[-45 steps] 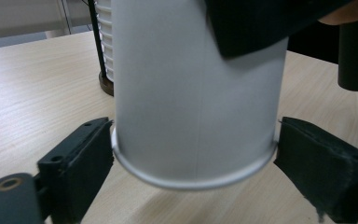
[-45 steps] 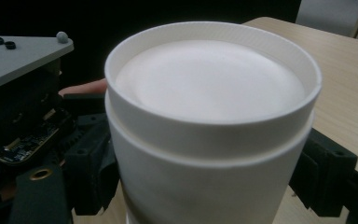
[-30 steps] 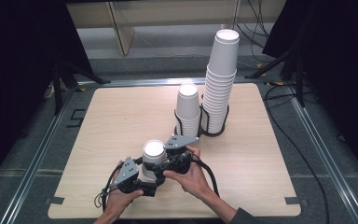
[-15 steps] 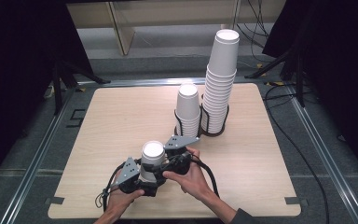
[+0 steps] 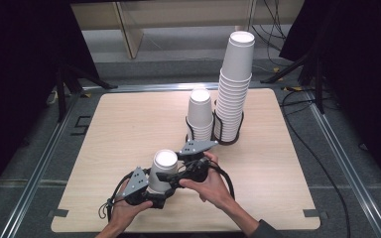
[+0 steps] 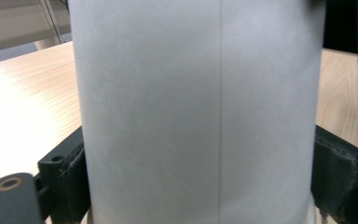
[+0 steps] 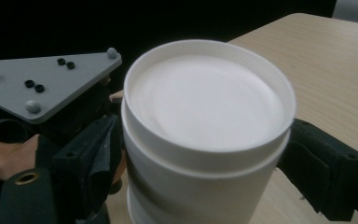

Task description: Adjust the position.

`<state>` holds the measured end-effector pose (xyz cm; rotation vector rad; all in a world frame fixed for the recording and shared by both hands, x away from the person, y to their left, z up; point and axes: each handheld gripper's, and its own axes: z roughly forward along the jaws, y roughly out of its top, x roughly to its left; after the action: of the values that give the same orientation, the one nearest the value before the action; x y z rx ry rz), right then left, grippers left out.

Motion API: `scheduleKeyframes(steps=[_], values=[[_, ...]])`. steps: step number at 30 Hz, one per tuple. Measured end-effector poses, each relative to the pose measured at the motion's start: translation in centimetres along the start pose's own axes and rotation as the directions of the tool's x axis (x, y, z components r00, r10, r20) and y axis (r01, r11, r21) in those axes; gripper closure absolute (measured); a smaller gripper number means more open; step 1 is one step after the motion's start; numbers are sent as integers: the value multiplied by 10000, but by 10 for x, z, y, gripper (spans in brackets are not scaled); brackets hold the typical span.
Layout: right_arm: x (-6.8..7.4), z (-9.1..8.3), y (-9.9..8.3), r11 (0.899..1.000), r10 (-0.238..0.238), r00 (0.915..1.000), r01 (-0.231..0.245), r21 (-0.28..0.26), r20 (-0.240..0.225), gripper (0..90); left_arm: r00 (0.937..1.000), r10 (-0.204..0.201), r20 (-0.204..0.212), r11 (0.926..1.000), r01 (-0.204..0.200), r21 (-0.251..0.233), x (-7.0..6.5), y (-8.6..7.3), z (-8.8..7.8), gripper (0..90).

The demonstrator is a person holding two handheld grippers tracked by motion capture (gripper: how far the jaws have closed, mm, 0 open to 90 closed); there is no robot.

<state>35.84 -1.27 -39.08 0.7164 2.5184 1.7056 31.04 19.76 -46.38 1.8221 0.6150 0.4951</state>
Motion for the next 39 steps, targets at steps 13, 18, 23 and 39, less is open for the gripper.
scheduleKeyframes(steps=[13, 18, 23, 39], values=[[-3, -30, 6, 9831, -1011, 9923, 1106, 1460, -713, 166, 9758, 2067, 712, 9588, -2165, 1840, -12, 5, -2, 114], [0, -26, 2, 9687, -1089, 9886, 1291, 2121, -1040, 172, 9619, 2597, 859, 9404, -2721, 2040, -15, 7, -5, 116], [2, -20, -3, 9618, -1058, 9866, 1333, 2391, -1242, 181, 9373, 3279, 1179, 9008, -3478, 2600, -15, 8, -7, 119], [1, -10, -10, 9449, -896, 9860, 1287, 3010, -1403, 229, 9162, 3675, 1596, 8736, -3989, 2788, -20, 5, -4, 119]])
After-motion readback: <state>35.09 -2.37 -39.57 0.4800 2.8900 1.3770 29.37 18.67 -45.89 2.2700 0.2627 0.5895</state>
